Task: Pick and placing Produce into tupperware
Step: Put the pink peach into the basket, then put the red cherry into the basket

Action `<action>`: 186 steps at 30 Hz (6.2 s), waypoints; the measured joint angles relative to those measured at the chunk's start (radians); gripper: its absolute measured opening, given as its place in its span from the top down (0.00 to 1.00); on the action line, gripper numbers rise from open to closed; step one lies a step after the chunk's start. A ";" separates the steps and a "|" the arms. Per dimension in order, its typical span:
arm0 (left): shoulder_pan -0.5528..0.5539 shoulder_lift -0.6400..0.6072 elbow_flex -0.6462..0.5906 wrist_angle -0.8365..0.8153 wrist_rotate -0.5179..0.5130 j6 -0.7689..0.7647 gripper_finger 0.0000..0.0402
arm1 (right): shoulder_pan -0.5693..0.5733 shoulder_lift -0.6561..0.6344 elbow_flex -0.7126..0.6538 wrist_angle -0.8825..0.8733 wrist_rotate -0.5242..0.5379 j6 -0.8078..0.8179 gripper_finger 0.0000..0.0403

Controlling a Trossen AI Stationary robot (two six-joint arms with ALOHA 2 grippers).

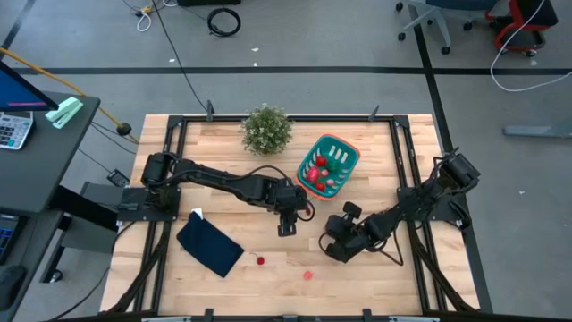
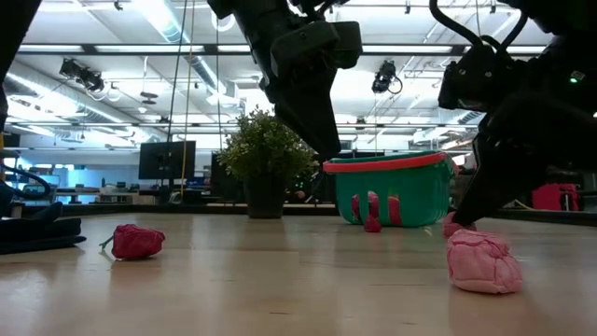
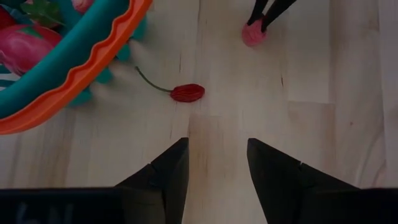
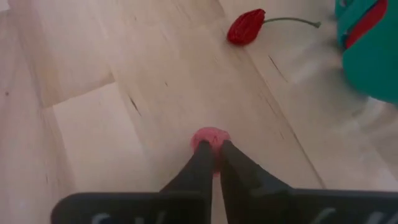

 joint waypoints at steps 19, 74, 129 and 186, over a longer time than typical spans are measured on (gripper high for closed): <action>0.000 0.000 0.000 0.025 0.000 0.003 0.59 | -0.159 -0.449 0.054 -0.215 0.290 -0.289 0.97; 0.063 0.005 0.000 0.099 -0.002 0.010 0.60 | -0.797 -0.267 0.019 -0.051 -0.282 -0.779 0.64; 0.000 0.226 -0.019 0.306 -0.075 -0.176 0.94 | -0.684 -0.502 0.053 -0.101 -0.278 -0.603 0.65; 0.154 0.283 0.559 -0.354 -0.233 0.179 0.61 | -0.587 -0.652 0.053 -0.513 -0.194 -0.284 0.65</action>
